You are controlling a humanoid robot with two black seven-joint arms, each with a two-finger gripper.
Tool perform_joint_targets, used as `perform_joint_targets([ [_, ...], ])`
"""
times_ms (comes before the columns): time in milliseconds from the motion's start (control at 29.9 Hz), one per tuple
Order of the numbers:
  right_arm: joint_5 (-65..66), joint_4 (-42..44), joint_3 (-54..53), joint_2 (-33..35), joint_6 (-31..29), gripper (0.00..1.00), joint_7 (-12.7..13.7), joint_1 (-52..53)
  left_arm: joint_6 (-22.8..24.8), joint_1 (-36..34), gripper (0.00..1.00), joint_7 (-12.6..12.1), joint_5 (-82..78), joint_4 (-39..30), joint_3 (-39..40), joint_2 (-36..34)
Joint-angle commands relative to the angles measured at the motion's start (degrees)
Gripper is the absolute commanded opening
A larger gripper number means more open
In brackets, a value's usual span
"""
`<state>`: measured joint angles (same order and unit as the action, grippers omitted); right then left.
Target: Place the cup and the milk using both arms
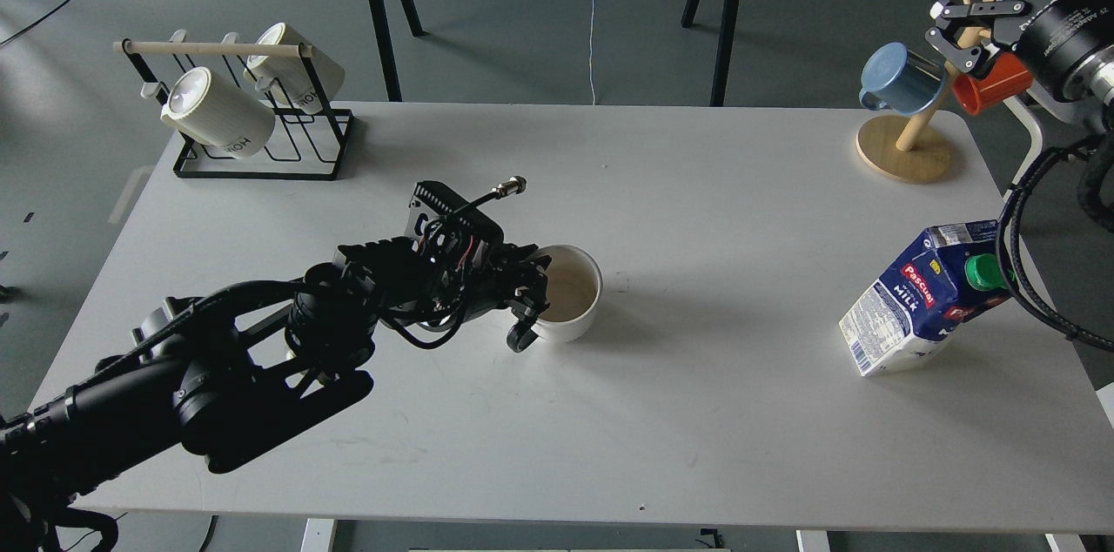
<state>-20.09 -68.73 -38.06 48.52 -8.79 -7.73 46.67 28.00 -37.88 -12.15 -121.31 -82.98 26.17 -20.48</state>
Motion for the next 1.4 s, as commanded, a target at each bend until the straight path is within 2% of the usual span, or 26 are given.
perform_joint_targets([
  [0,0.0,0.0,0.0,0.0,0.0,0.98,0.0,0.0,0.0,0.0,0.51,0.2,0.1,-0.1,0.7,-0.1],
  [100,0.0,0.0,0.0,0.1,0.0,0.98,-0.1,0.0,0.0,-0.3,0.9,0.5,0.5,-0.1,1.4,-0.3],
  [134,0.0,0.0,0.0,0.0,0.0,0.98,-0.1,0.0,0.0,-0.4,0.97,0.5,0.5,-0.3,2.4,-0.4],
  [234,0.0,0.0,-0.1,0.0,0.0,0.98,-0.1,0.0,0.0,-0.4,0.99,0.8,0.6,-0.6,6.9,-0.5],
  [368,0.0,0.0,-0.1,0.0,0.0,0.98,-0.2,0.1,-0.1,0.0,0.99,1.9,4.0,-0.5,16.7,-0.5],
  [535,0.0,-1.1,-0.5,0.8,-0.2,0.98,-0.2,0.4,-7.8,0.7,0.99,2.2,18.4,0.4,29.8,-1.1],
  [668,0.0,-3.6,-1.9,3.5,-0.2,0.98,-0.1,0.2,-14.5,0.9,0.99,2.5,35.8,8.4,40.2,-1.2],
  [802,-0.3,-8.1,-2.5,8.4,-0.3,0.98,-0.2,0.0,-16.1,0.8,0.99,3.5,55.9,15.2,46.2,-1.8],
  [902,-0.7,-11.9,-2.5,13.9,-0.8,0.98,-0.2,-0.3,-16.0,0.8,0.99,5.1,72.3,19.7,47.1,-3.4],
  [1036,-4.2,-16.6,-2.4,22.9,-4.6,0.98,-1.8,-1.4,-15.7,0.5,0.99,9.4,87.4,24.9,47.0,-3.6],
  [1203,-12.5,-20.7,-1.1,35.1,-10.8,0.98,-2.0,-2.4,-14.6,0.6,0.99,9.9,93.1,26.4,47.0,-3.3],
  [1336,-18.2,-21.4,5.2,45.9,-19.2,0.98,-2.1,-2.5,-14.6,0.8,0.99,10.1,93.0,26.4,47.0,-3.3],
  [1370,-19.4,-21.4,7.0,48.3,-19.2,0.98,-2.1,-2.5,-14.6,0.7,0.99,10.1,93.0,26.4,47.0,-3.3],
])
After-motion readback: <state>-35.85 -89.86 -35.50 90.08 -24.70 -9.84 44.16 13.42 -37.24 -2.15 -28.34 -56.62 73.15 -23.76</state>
